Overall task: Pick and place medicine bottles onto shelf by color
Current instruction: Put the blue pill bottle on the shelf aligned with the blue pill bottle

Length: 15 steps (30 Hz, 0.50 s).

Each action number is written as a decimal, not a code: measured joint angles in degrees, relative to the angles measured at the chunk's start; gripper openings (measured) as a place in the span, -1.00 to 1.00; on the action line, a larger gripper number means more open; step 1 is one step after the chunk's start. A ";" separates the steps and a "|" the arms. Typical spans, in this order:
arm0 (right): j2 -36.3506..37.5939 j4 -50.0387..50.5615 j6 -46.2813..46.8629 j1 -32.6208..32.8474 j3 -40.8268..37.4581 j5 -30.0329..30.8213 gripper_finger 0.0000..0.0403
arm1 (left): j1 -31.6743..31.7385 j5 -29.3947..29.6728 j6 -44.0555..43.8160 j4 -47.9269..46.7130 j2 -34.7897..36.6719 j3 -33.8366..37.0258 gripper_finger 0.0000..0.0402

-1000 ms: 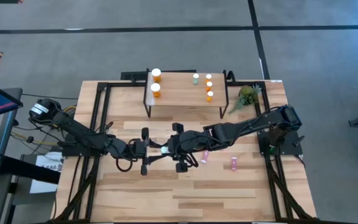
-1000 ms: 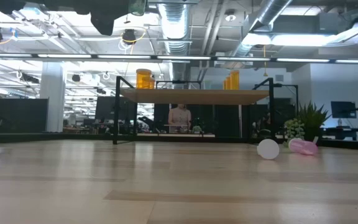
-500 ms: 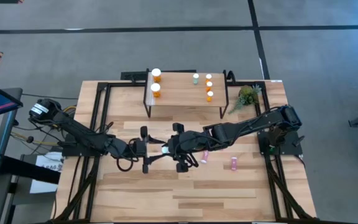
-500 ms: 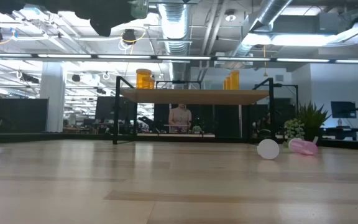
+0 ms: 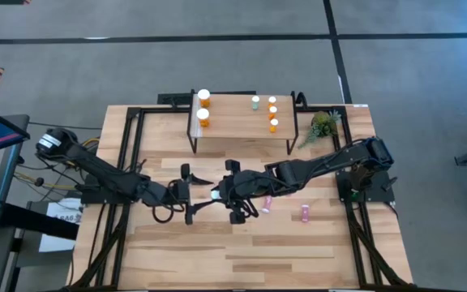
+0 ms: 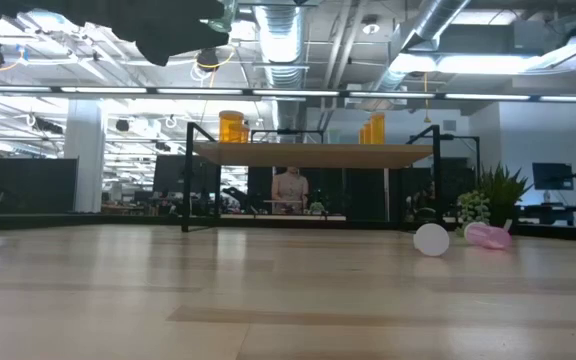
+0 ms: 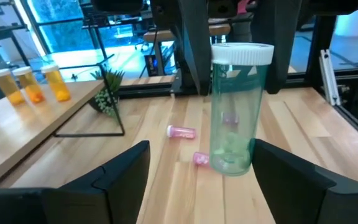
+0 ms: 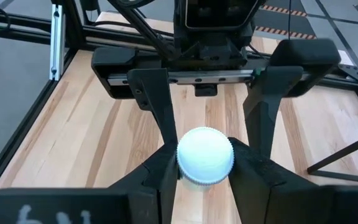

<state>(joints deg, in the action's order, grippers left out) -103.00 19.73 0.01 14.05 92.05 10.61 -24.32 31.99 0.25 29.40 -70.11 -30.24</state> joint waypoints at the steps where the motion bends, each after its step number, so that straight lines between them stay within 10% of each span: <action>1: 0.00 0.00 0.00 -0.08 0.00 0.00 -0.27 | -0.02 0.22 -0.05 -0.78 0.50 0.00 0.32; 15: 0.36 1.09 0.15 -0.81 0.00 0.17 -0.26 | -0.11 0.26 -3.14 -13.68 10.08 -0.02 0.34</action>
<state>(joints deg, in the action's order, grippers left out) -102.64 20.82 0.16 13.23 92.05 10.79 -24.43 32.25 -2.89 15.72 -60.03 -30.26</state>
